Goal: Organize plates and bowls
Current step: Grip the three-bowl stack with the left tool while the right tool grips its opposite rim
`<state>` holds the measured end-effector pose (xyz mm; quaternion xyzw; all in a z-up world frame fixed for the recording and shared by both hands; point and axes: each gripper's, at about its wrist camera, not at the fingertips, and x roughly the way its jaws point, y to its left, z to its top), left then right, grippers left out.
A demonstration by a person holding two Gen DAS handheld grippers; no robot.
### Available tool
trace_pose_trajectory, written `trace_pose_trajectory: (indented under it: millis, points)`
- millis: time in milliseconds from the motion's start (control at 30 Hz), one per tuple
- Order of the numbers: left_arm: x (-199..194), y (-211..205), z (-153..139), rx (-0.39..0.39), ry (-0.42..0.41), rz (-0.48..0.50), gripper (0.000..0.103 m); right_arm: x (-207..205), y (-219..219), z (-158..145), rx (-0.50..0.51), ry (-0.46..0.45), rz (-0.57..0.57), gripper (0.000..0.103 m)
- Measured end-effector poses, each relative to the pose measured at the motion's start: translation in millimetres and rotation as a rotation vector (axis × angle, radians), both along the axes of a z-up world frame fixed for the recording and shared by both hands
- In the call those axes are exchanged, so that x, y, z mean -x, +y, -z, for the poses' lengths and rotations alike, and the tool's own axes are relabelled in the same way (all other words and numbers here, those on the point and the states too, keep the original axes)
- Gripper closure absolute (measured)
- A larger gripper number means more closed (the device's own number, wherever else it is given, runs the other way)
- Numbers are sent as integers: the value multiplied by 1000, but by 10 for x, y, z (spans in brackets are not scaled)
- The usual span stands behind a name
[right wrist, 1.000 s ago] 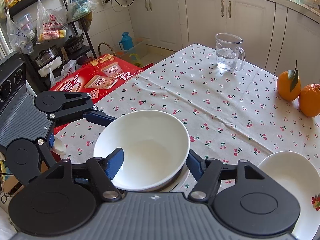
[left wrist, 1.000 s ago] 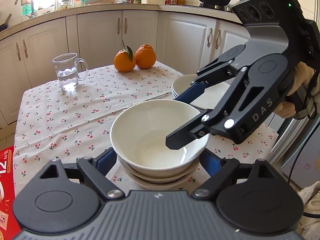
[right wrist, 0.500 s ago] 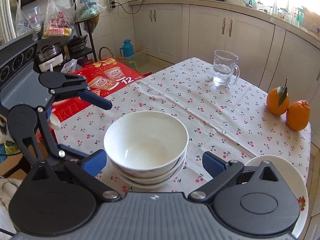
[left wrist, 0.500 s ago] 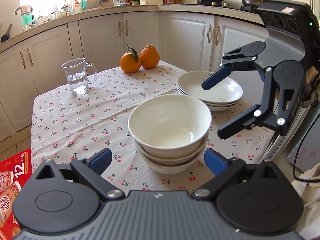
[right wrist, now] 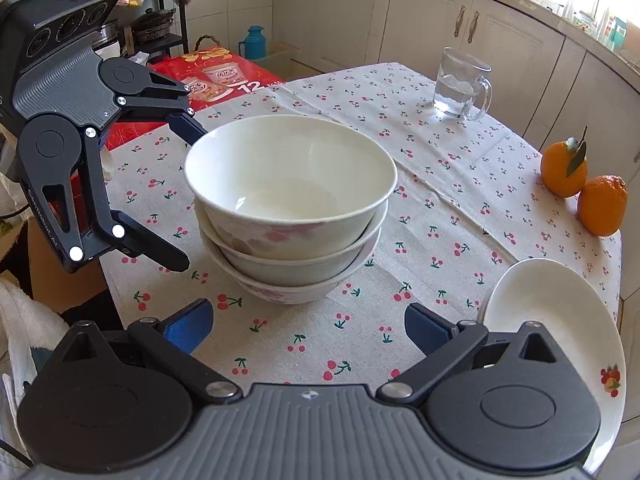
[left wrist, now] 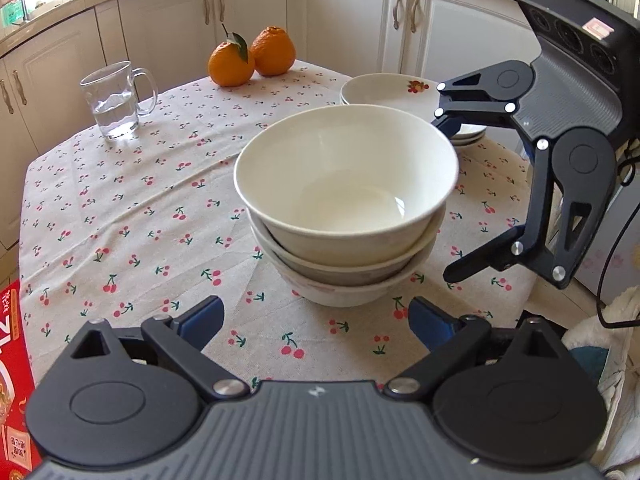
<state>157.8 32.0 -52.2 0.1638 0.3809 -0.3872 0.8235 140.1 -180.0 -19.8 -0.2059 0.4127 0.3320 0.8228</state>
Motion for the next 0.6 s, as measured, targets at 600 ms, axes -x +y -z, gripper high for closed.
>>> trace_pose_trajectory:
  millis: [600]
  points:
    - [-285, -170, 105, -46, 25, 294, 12, -297, 173, 142, 33, 39, -204, 2]
